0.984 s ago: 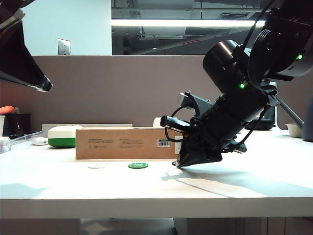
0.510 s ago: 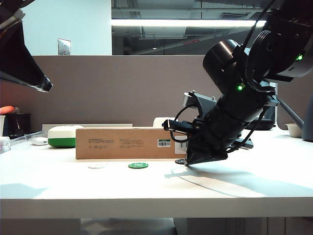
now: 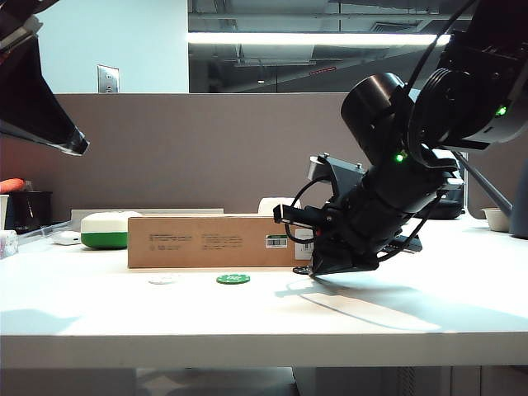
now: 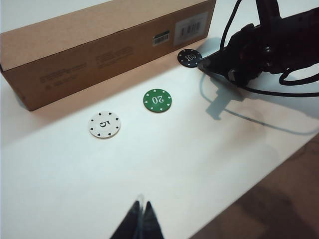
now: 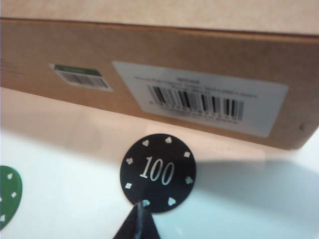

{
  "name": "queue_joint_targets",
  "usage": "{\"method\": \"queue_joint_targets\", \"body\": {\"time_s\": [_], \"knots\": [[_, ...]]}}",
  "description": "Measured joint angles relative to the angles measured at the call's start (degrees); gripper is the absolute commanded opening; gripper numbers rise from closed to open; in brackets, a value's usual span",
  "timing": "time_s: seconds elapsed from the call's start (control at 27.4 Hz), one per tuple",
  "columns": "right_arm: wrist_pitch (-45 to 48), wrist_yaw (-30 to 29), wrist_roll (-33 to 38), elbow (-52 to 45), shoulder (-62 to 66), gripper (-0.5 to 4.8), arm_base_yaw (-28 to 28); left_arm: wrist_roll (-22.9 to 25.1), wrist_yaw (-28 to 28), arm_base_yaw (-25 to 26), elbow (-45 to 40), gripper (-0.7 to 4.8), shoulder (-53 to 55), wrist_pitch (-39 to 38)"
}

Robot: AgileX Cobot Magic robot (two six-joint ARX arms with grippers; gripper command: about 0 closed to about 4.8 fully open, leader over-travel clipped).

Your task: Push the chip with the highest value in the row forward next to the rectangular box.

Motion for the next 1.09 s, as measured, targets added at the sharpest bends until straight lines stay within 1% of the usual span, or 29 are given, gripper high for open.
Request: {"method": "queue_joint_targets", "body": {"time_s": [0.15, 0.55, 0.77, 0.84, 1.09], "knots": [[1.68, 0.50, 0.00, -0.02, 0.61, -0.05, -0.02, 0.00, 0.00, 0.00, 0.00, -0.05, 0.00, 0.00], [2.78, 1.05, 0.00, -0.07, 0.98, -0.05, -0.02, 0.00, 0.00, 0.00, 0.00, -0.05, 0.00, 0.00], [2.89, 0.07, 0.00, -0.07, 0.94, -0.05, -0.02, 0.00, 0.00, -0.02, 0.00, -0.05, 0.00, 0.00], [1.14, -1.22, 0.04, -0.11, 0.02, -0.05, -0.24, 0.00, 0.00, -0.02, 0.00, -0.05, 0.00, 0.00], [-10.40, -1.20, -0.04, -0.79, -6.12, -0.05, -0.07, 0.00, 0.00, -0.02, 0.00, -0.05, 0.00, 0.00]]}}
